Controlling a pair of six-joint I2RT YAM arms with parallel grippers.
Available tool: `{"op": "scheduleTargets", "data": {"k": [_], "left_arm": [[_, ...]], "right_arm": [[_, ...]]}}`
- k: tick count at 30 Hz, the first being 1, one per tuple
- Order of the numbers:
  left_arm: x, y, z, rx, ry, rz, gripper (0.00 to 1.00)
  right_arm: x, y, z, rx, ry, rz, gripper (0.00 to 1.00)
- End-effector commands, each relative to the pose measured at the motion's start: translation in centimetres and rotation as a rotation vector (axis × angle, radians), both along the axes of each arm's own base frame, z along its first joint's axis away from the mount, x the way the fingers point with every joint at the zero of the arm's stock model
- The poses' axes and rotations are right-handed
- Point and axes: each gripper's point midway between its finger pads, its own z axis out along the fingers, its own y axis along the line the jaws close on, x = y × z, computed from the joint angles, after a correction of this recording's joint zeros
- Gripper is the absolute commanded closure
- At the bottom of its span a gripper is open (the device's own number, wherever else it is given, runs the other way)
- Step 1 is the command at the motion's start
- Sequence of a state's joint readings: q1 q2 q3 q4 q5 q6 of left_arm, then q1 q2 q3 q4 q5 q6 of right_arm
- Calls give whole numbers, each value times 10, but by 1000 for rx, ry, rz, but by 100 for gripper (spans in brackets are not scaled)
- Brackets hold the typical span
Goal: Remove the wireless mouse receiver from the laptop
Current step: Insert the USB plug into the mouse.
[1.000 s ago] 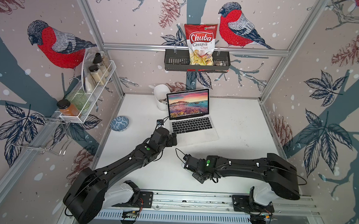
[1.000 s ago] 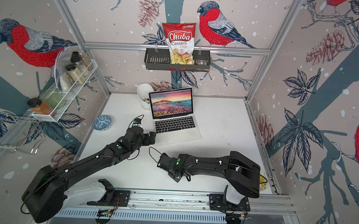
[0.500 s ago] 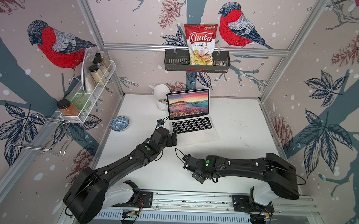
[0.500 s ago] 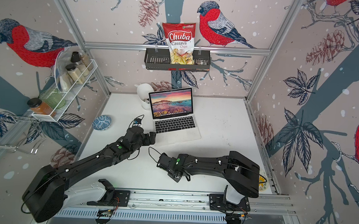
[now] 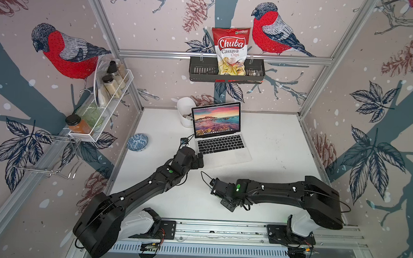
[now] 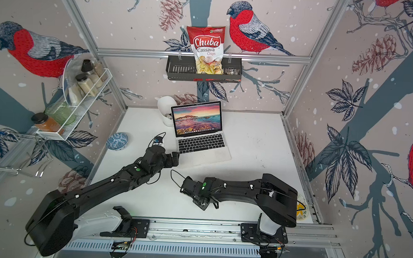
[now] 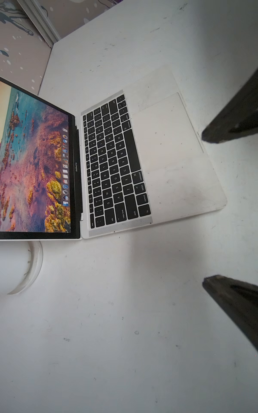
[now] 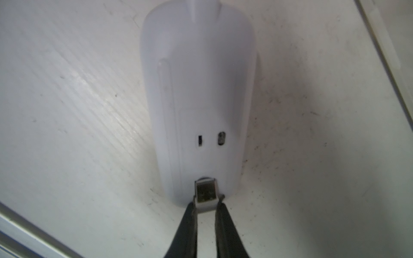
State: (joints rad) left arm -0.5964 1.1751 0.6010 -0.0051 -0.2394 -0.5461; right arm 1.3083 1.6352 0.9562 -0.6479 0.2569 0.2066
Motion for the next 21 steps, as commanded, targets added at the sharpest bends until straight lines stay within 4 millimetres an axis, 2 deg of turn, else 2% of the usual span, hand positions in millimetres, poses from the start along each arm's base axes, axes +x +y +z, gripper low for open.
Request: {"op": "scheduleTargets", "data": {"k": [1,8,21], "left_arm": [[5,-3,8,-12,-34,-1,3],[5,-3,8,-10,-31,-3,3],[5,-3,7,-8,-31,-3,3]], "right_arm": [[-1,0,1,-5,3,5,80],[0,0,2,-5,0,7,73],[0,2,6,1,-1,6,70]]}}
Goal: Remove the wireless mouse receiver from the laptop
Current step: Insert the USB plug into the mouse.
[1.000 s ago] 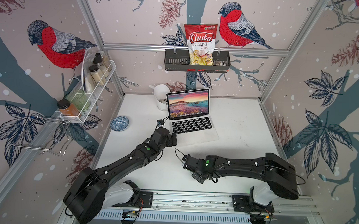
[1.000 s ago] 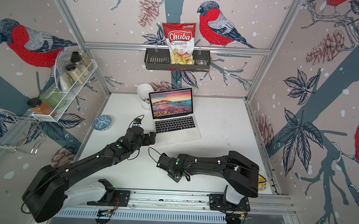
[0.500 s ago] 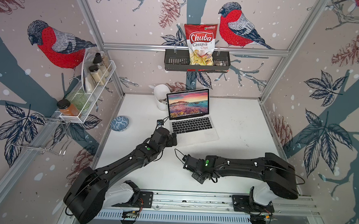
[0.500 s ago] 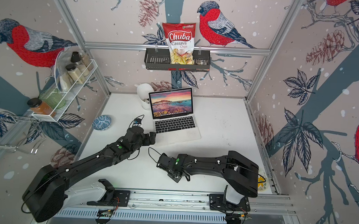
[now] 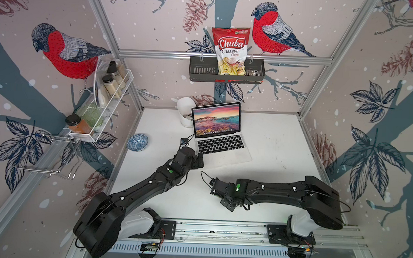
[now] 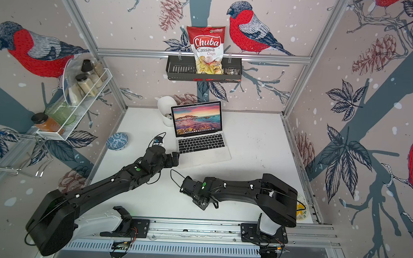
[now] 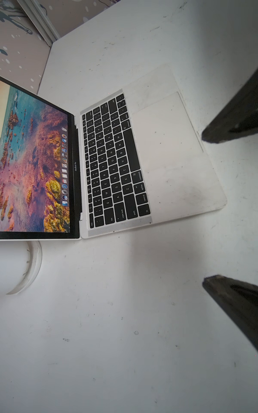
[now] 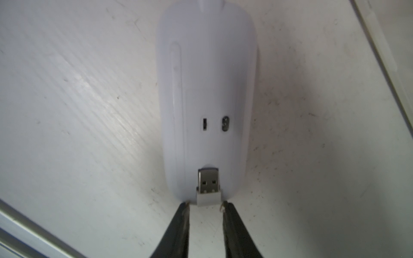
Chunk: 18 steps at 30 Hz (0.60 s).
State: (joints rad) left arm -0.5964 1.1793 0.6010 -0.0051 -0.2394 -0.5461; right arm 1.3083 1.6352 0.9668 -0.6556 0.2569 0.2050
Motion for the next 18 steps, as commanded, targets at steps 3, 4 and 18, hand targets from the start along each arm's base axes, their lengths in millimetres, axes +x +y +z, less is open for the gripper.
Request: {"op": "scheduleTargets", "data": {"k": [3,4,18], "left_arm": [[5,-3,7,-12,-33,-4,3],[6,-3,7,-12,-34,-4,3],[9,-34,30,-73,-158,-177,3]], "right_arm": [[0,2,8,7,-2,7,69],[1,3,9,12,-4,9,68],[26,1,75,152,-157,-84,62]]}}
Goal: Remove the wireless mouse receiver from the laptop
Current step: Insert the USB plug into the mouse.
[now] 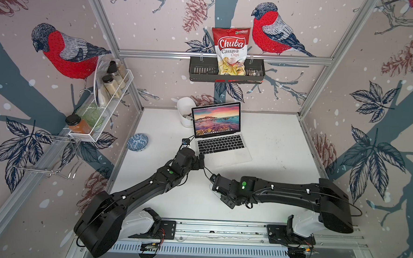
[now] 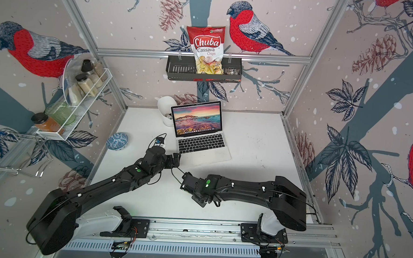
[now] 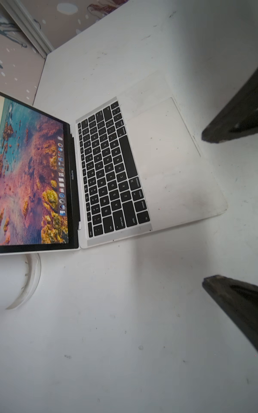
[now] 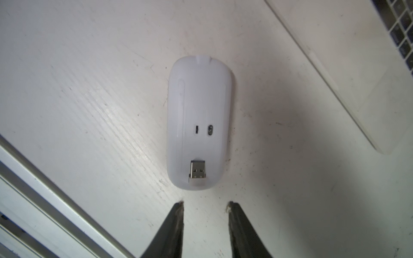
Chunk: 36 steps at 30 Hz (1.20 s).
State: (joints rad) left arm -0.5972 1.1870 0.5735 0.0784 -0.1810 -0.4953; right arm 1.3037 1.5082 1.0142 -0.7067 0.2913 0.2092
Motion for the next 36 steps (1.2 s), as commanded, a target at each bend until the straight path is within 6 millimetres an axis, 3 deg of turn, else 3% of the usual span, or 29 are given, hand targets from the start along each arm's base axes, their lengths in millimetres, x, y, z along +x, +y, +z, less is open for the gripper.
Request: {"op": "scheduleTargets", "data": {"k": [1,6,9,11,14,18,20,22,26,30,36], "left_arm": [[10,-27,40,-71,-160,-133,3],[17,-62,117,-78,-419,-341,2],[10,-83,154,-33,-575,-509,2],[-1,-97,165,32,-666,-652,2],[-12,-112,165,155,-741,-831,2],[-2,-123,144,346,-677,-974,2],[7,-129,135,456,-625,-992,3],[7,-137,113,620,-574,-1021,3],[-22,-142,39,912,-360,-1208,2],[-60,-117,-25,1074,-127,-1371,3],[-79,-98,-40,1098,-105,-1448,3]], "right_arm": [[24,-6,38,87,-120,-100,62],[70,-18,113,472,-225,-328,57],[72,-25,144,648,-237,-311,55],[66,-31,159,719,-298,-250,54],[65,-48,176,816,-381,-244,47],[61,-55,179,857,-412,-184,43],[62,-55,171,805,-422,-158,43],[68,-56,162,731,-444,-147,43],[80,-61,156,655,-481,-162,42],[84,-73,166,749,-466,-191,43],[76,-94,181,844,-531,-199,42]]}}
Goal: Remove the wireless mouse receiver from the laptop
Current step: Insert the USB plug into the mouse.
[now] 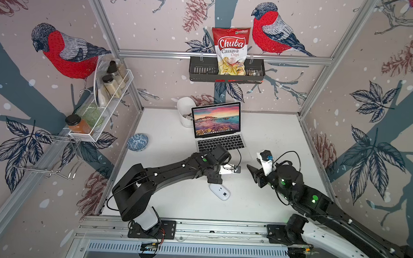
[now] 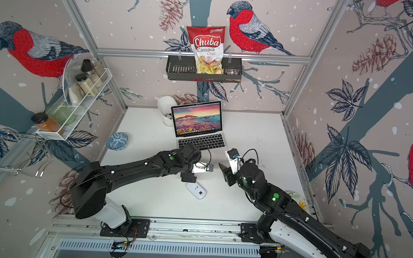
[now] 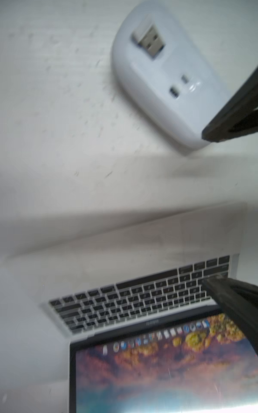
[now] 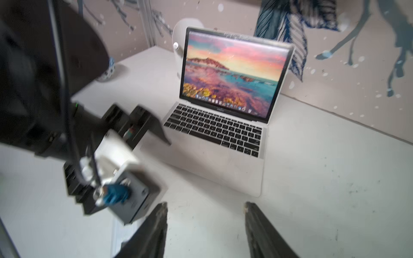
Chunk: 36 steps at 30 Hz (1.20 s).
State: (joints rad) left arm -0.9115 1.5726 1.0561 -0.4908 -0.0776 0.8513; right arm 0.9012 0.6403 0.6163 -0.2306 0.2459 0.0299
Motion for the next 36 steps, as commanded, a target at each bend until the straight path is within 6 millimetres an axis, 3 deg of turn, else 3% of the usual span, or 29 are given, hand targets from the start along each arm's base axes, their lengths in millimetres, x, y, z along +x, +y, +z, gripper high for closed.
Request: {"op": "scheduleTargets", "data": {"k": [1,4,11,16,23,36], "left_arm": [[-13,21,-8,121,20,-70,3],[-18,34,-11,180,19,-109,3],[-28,25,-8,133,7,-163,3],[-55,24,-25,168,34,-237,3],[-51,5,-22,137,19,-250,4],[-62,-5,-45,119,88,-277,4]], "right_arm": [[-1,0,21,77,-66,7,42],[2,-7,20,65,-66,-33,42],[9,-19,22,58,-71,-110,41],[12,-21,19,57,-65,-118,41],[14,-22,14,61,-53,-116,41],[17,-24,12,68,-46,-118,41]]}}
